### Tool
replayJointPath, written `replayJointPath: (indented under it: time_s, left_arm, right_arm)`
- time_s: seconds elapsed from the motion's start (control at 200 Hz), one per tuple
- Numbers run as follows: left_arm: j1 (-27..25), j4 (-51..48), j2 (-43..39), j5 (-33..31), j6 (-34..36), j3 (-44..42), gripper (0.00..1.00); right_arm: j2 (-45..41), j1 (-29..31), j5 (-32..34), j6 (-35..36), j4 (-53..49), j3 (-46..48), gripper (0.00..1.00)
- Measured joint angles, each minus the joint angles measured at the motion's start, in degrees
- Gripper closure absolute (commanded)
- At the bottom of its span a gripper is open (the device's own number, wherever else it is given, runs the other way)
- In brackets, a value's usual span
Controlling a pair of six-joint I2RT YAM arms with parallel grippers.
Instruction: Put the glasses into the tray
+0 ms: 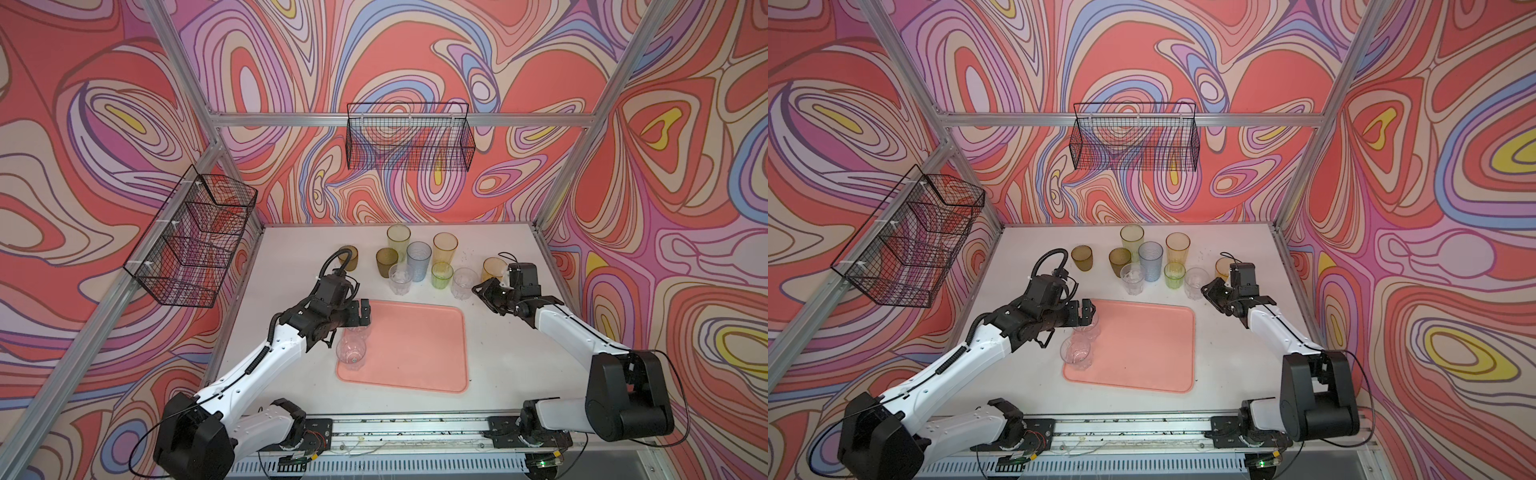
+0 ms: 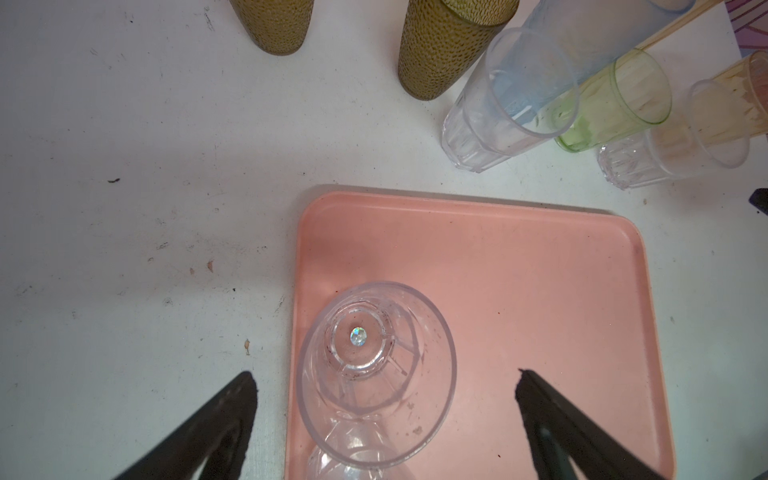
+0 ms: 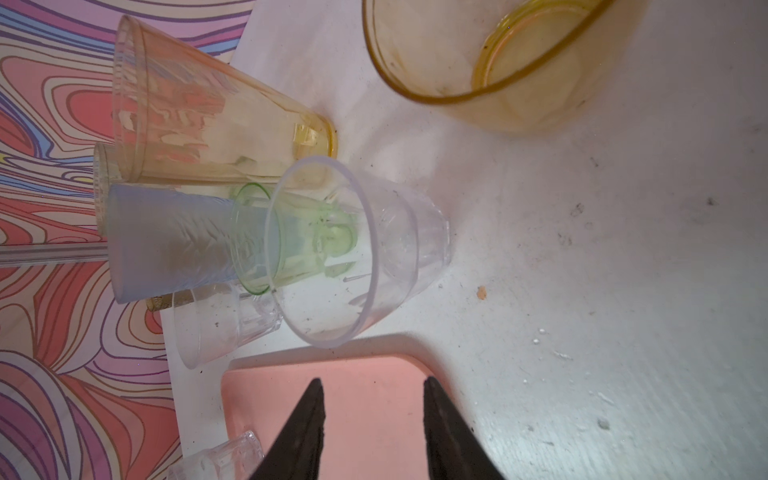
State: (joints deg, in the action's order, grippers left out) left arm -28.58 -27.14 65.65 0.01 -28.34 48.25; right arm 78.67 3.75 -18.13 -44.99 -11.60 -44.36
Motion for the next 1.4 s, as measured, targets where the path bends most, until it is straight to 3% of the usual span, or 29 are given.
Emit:
replayJointPath:
  time_s: [1.397]
  left_arm:
    - [0.00, 0.04, 1.86, -0.02, 0.02, -0.04, 0.00]
  right_arm:
    - [2.03, 0.00, 2.19, 1.55, 0.42, -1.73, 0.63]
